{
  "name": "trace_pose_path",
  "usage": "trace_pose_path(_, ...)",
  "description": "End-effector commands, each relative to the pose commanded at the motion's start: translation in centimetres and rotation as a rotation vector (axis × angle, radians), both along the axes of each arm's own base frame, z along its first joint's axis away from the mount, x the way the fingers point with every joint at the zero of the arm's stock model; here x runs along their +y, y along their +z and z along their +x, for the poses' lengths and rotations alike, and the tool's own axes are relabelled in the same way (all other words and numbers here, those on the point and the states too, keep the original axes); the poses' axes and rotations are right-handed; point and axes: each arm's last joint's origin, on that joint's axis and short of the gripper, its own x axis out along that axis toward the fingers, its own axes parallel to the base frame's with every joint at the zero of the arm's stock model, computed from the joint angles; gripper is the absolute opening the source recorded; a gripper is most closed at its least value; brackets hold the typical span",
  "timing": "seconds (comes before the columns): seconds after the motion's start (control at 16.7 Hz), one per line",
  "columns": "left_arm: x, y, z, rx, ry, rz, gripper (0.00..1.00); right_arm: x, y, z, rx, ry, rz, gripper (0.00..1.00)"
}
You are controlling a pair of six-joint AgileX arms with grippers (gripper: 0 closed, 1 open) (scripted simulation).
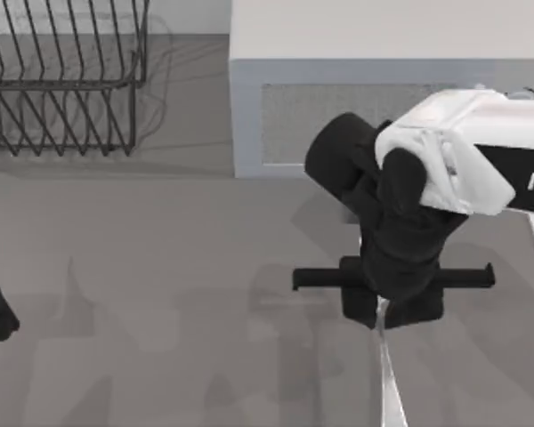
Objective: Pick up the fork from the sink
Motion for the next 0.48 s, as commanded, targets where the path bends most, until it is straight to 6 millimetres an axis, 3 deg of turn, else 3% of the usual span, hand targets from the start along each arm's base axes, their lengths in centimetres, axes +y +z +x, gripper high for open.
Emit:
trace_pose_path(0.24,0.00,0.00,0.00,0.000,0.000,0.000,1.00,-0.04,-0.27,-0.05,0.001,0.000,-0.001,0.00)
trace_pose_path(0.48,0.00,0.00,0.00,0.000,0.000,0.000,1.00,-0.04,-0.27,-0.05,0.001,0.000,-0.001,0.30)
